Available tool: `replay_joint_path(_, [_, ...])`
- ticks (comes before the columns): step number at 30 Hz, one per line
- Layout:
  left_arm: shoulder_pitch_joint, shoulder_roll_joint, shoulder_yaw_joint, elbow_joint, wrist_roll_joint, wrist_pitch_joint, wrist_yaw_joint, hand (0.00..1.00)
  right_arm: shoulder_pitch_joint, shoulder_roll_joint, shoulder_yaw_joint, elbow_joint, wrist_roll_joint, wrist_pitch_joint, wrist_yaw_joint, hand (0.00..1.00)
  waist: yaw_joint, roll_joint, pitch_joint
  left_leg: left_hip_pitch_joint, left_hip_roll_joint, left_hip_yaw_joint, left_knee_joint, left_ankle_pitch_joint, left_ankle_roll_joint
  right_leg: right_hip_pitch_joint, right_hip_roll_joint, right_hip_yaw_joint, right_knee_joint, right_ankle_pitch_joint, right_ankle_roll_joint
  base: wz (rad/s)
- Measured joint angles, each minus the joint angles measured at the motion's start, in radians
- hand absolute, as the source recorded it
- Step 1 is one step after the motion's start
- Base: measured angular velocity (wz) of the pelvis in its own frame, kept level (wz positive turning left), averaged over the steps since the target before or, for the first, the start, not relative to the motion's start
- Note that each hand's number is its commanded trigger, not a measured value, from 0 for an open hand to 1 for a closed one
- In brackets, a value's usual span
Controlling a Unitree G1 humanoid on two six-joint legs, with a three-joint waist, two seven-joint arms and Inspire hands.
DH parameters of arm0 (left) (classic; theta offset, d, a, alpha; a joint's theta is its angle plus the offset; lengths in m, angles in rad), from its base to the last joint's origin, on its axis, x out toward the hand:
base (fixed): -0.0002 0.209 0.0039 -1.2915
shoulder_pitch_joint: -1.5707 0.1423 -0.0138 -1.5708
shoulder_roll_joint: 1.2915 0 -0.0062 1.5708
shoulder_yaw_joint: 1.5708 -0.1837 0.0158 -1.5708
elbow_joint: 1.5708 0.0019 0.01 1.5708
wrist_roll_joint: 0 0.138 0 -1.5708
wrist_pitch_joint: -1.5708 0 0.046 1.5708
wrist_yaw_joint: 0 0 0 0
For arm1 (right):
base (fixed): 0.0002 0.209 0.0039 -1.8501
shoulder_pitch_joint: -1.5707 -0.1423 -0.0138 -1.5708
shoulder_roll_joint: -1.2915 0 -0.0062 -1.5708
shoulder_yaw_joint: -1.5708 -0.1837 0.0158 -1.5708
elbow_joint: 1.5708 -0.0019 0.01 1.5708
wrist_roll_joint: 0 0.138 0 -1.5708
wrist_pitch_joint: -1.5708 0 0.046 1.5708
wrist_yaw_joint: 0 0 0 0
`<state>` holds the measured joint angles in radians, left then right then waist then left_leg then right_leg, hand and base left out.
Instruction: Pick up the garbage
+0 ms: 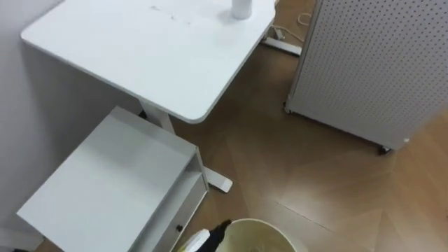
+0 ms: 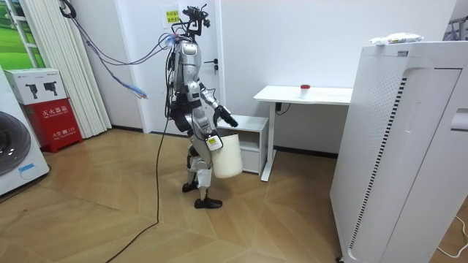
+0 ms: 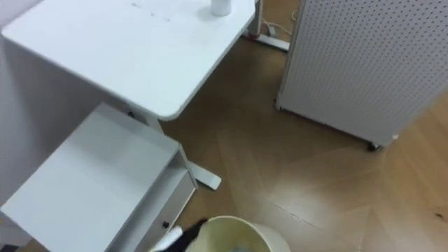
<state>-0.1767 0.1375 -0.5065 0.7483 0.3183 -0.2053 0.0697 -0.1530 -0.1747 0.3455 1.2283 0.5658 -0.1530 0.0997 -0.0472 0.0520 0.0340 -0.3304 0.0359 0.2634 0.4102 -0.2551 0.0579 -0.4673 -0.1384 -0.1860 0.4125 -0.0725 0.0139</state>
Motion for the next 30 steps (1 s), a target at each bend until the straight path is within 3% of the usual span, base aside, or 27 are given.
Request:
replay_joint_path(4, [0.075,0.032,0.060,-0.198,0.022,-0.030,0.041,0.00,0.057,-0.011,-0.070,-0.057,0.003,-0.001,0.000,1.00,-0.001,0.001,-0.0015,0.088,-0.008,0.001,-0.042,0.000,0.000,0.079,0.001,0.001,-0.024,-0.011,0.009,-0.01])
replay_joint_path(6, [0.092,0.036,0.088,-0.242,0.038,-0.058,0.080,0.00,0.077,-0.016,-0.086,-0.066,0.002,-0.008,0.000,1.00,-0.001,-0.001,-0.0035,0.125,-0.011,0.003,-0.063,0.000,0.000,0.113,0.002,-0.003,-0.036,-0.012,0.014,-0.04])
replay_joint_path(8, [0.113,0.040,0.129,-0.289,0.059,-0.062,0.108,0.00,0.098,-0.015,-0.102,-0.083,-0.017,-0.008,-0.002,1.00,0.001,-0.005,-0.0081,0.158,-0.013,0.014,-0.073,0.000,0.000,0.133,0.002,-0.005,-0.037,-0.013,0.016,-0.19])
replay_joint_path(10, [0.167,0.042,0.195,-0.362,0.057,-0.066,0.157,0.00,0.122,-0.013,-0.115,-0.107,-0.031,-0.008,-0.002,1.00,0.004,-0.013,-0.0119,0.204,-0.012,0.053,-0.105,-0.001,0.000,0.147,0.002,-0.017,-0.036,-0.013,0.015,-0.42])
replay_joint_path(15, [0.189,0.042,0.254,-0.377,0.057,-0.068,0.218,0.00,0.162,-0.006,-0.134,-0.108,-0.050,-0.008,-0.002,1.00,0.003,-0.033,-0.0190,0.287,-0.007,0.087,-0.150,-0.004,-0.007,0.206,0.012,-0.038,-0.065,-0.010,0.010,-0.27])
replay_joint_path(19, [0.192,0.048,0.273,-0.425,0.056,-0.077,0.276,0.00,0.182,-0.002,-0.132,-0.104,-0.060,-0.008,0.000,1.00,0.005,-0.054,-0.0312,0.350,0.007,0.113,-0.182,-0.010,-0.015,0.263,0.038,-0.040,-0.108,0.001,0.010,-0.19])
replay_joint_path(24, [0.200,0.053,0.274,-0.486,0.057,-0.086,0.330,0.00,0.192,0.001,-0.132,-0.105,-0.068,-0.008,-0.002,1.00,0.019,-0.052,-0.0305,0.415,0.025,0.144,-0.205,-0.018,-0.030,0.319,0.061,-0.069,-0.139,0.005,0.003,-0.20])
replay_joint_path(30, [0.198,0.054,0.277,-0.525,0.035,-0.094,0.378,0.00,0.189,0.000,-0.133,-0.125,-0.109,-0.008,-0.005,1.00,0.004,-0.050,-0.0253,0.458,0.034,0.146,-0.204,-0.020,-0.033,0.351,0.071,-0.068,-0.136,-0.005,-0.005,-0.11])
